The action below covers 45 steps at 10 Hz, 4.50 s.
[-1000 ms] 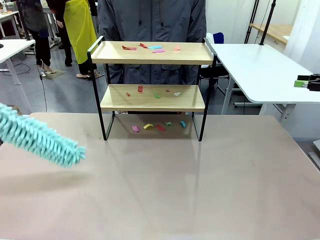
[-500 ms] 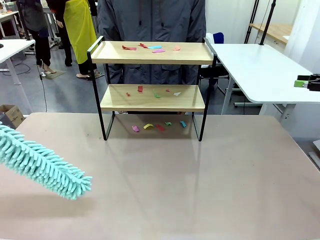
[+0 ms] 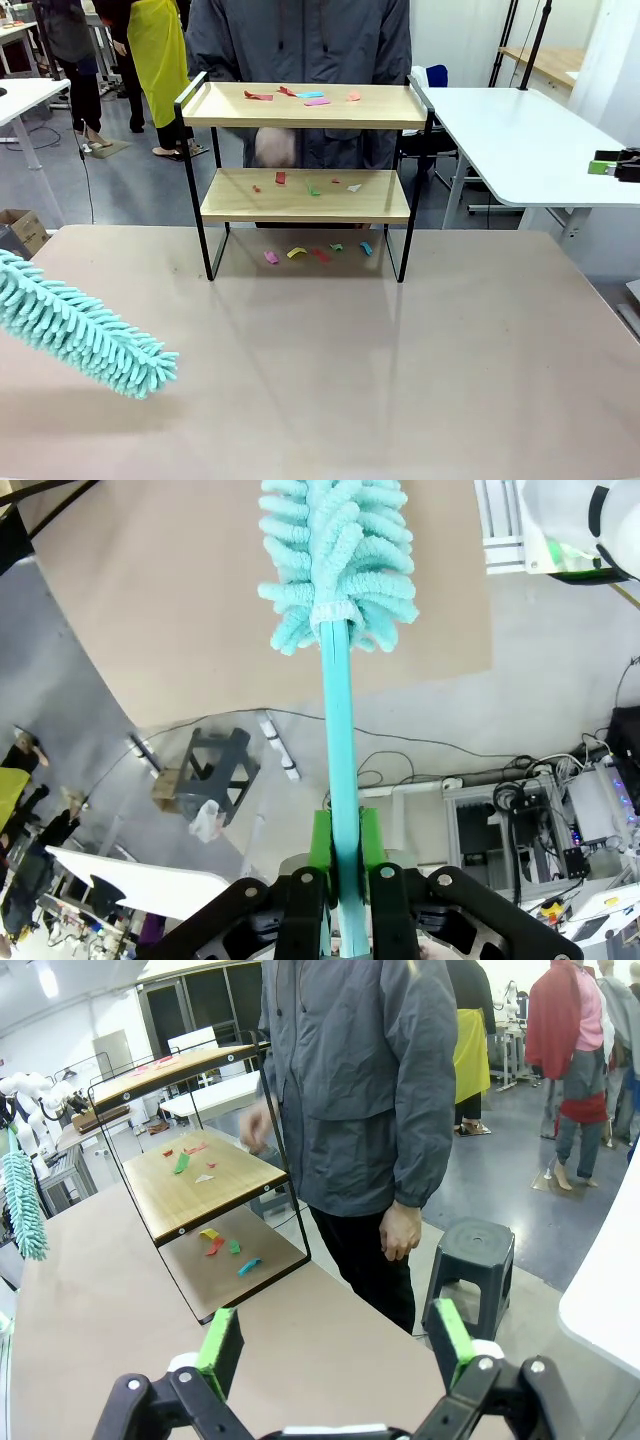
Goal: Clean the shelf.
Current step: Clean the specific section of the Shelf indicated by the human with the Duster.
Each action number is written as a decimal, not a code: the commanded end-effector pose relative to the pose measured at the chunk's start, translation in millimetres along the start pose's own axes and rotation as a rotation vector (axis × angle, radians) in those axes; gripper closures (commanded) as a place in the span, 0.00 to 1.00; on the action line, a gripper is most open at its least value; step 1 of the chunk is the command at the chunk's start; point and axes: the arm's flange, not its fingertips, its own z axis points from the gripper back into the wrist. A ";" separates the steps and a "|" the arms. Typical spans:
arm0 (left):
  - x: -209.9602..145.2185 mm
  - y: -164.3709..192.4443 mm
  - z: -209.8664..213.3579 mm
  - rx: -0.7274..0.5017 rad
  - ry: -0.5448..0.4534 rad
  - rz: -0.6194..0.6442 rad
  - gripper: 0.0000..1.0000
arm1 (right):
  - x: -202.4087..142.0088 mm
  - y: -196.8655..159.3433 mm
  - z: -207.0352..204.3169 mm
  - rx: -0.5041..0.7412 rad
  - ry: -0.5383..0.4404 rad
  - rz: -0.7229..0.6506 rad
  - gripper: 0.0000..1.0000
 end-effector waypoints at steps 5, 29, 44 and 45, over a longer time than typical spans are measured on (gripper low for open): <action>-3.9 -2.7 1.0 0.002 0.009 0.005 0.87 | 1.9 2.4 -0.9 0.003 0.008 0.005 0.00; 209.3 74.7 168.9 0.217 -0.714 0.843 0.87 | 1.9 2.4 -0.9 0.003 0.008 0.005 0.00; 373.9 149.9 237.0 0.129 -0.592 1.470 0.87 | 1.9 2.4 -0.9 0.003 0.008 0.005 0.00; 376.9 158.0 243.8 0.117 -0.589 1.490 0.87 | 1.9 2.4 -0.9 0.003 0.008 0.005 0.00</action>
